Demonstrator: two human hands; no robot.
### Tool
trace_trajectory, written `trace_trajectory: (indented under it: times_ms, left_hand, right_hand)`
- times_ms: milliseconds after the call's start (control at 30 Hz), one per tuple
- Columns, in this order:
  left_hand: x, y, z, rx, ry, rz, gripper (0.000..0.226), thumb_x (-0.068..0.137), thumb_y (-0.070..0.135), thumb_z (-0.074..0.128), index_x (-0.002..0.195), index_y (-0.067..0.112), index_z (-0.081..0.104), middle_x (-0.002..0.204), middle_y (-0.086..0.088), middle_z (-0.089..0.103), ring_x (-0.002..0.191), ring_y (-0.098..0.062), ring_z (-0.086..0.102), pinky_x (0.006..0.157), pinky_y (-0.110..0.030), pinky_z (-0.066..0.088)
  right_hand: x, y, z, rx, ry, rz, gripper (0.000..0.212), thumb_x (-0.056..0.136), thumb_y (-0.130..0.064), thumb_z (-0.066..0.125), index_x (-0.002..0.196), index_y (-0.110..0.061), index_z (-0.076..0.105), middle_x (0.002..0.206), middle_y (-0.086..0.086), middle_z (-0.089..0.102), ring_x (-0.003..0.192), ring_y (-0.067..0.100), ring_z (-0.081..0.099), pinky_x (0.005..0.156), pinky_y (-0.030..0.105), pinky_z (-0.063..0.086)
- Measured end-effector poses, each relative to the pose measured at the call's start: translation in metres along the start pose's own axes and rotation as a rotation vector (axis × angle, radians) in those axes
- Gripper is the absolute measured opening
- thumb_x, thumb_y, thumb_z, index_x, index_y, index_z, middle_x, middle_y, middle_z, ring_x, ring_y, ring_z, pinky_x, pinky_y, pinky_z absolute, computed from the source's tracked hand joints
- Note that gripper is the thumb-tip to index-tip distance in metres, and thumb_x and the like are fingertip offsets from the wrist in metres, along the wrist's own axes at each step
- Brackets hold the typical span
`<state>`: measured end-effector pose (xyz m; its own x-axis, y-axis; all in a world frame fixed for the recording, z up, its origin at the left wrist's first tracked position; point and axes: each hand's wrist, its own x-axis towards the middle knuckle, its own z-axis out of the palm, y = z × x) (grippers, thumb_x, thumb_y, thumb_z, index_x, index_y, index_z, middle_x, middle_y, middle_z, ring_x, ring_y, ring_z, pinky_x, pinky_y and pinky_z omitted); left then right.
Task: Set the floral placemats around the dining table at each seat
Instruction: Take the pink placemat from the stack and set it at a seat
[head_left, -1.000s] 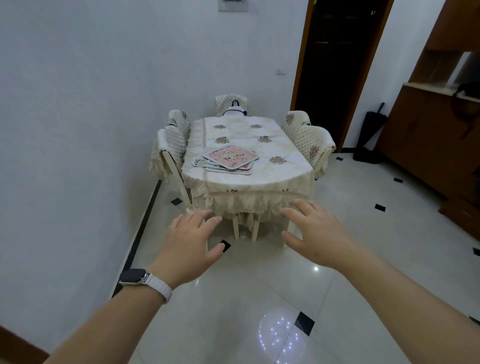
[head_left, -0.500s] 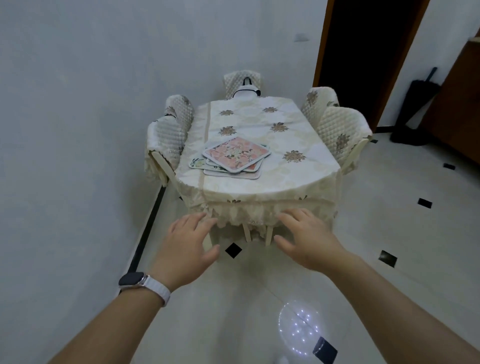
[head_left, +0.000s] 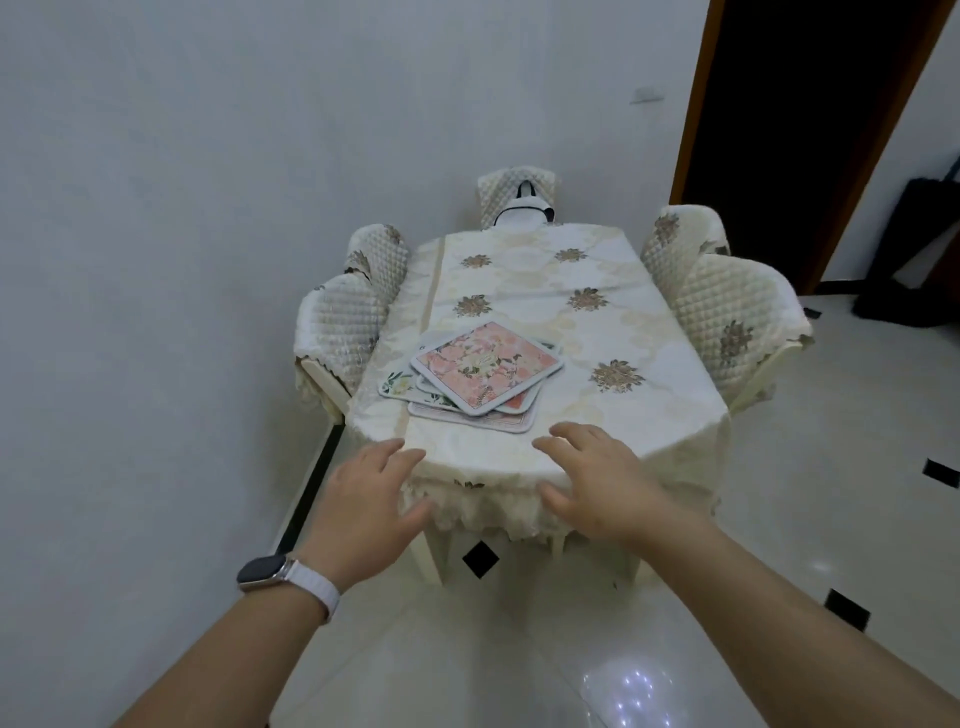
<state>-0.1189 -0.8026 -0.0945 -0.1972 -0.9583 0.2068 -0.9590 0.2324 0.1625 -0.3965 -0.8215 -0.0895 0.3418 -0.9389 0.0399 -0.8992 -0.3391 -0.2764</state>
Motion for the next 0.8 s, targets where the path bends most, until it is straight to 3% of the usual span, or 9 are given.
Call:
trace_trajectory:
  times_ms: [233,400,600,800]
  left_hand:
    - [0.057,-0.024,0.053,-0.086,-0.067,-0.042,0.066,0.077,0.051,0.044,0.138,0.025,0.048,0.142,-0.003,0.048,0.131,-0.022,0.043,0.103,-0.045,0.040]
    - [0.129,-0.041,0.099,-0.175,-0.191,-0.055,0.072,0.078,0.055,0.039,0.145,0.029,0.036,0.151,0.002,0.035,0.138,-0.018,0.030,0.112,-0.038,0.026]
    - [0.225,-0.075,0.147,-0.219,-0.270,-0.078,0.060,0.089,0.048,0.050,0.144,0.028,0.037,0.151,0.004,0.036,0.136,-0.019,0.033,0.107,-0.039,0.031]
    - [0.299,-0.117,0.172,-0.239,-0.317,-0.066,0.061,0.089,0.047,0.050,0.145,0.028,0.037,0.151,0.003,0.036,0.137,-0.020,0.033,0.107,-0.039,0.033]
  right_hand:
    - [0.061,0.027,0.031,-0.016,-0.103,0.030,0.055,0.096,-0.048,0.044,0.147,-0.029,0.036,0.154,-0.001,0.033,0.140,0.021,0.030,0.112,0.037,0.029]
    - [0.113,0.063,0.042,-0.052,-0.148,0.088,0.055,0.096,-0.047,0.044,0.147,-0.028,0.036,0.153,-0.001,0.034,0.138,0.021,0.032,0.111,0.037,0.031]
    - [0.194,0.109,0.055,-0.025,-0.229,0.236,0.053,0.096,-0.046,0.045,0.145,-0.027,0.040,0.148,-0.003,0.041,0.130,0.020,0.041,0.104,0.036,0.040]
    - [0.282,0.122,0.063,-0.027,-0.215,0.245,0.053,0.096,-0.044,0.045,0.145,-0.025,0.041,0.146,-0.003,0.043,0.129,0.020,0.042,0.102,0.036,0.042]
